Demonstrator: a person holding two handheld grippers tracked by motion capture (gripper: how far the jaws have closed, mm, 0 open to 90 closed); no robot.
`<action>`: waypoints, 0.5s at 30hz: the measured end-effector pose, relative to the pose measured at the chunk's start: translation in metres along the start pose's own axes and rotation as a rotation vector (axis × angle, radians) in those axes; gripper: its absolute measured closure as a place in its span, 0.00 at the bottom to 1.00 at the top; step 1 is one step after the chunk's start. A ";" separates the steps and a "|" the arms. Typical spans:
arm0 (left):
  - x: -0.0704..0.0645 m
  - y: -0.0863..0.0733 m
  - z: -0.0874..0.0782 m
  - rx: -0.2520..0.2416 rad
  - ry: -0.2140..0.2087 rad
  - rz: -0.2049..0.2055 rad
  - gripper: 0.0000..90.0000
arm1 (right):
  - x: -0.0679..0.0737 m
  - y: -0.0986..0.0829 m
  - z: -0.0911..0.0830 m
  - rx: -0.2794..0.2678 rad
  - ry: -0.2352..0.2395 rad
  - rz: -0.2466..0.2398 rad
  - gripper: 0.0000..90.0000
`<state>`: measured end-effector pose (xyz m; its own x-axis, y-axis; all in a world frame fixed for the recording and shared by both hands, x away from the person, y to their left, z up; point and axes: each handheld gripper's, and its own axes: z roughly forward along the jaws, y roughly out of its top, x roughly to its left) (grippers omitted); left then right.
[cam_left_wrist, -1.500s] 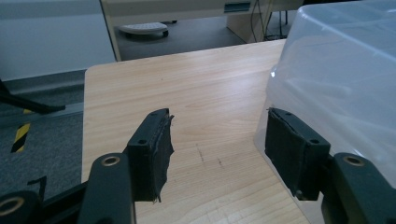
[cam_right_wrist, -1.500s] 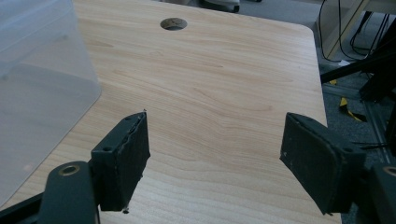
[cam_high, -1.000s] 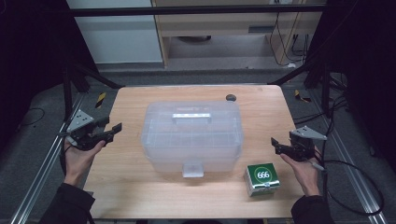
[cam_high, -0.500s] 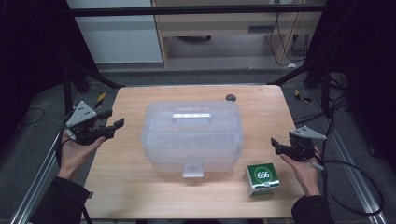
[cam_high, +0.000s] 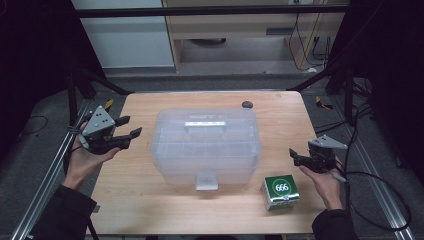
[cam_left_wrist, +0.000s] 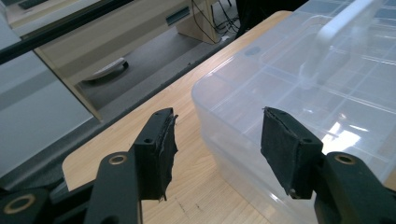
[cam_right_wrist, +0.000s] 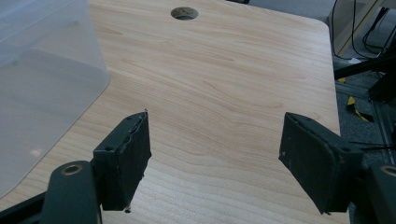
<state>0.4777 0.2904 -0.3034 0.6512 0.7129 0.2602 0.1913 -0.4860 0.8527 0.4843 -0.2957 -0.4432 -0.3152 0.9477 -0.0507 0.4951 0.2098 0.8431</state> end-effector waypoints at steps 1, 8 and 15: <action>-0.001 0.002 0.000 0.003 -0.006 0.013 0.49 | 0.000 0.000 0.000 0.002 0.001 -0.002 0.28; -0.011 0.016 0.004 0.026 -0.046 0.082 0.50 | 0.001 0.000 0.002 0.013 0.008 -0.013 0.28; -0.018 0.028 0.010 0.048 -0.069 0.132 0.50 | 0.002 -0.001 0.002 0.018 0.016 -0.015 0.29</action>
<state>0.4789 0.2590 -0.2889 0.7216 0.6054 0.3359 0.1341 -0.5982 0.7901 0.4851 -0.2938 -0.4449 -0.3357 0.9404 -0.0549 0.5047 0.2288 0.8325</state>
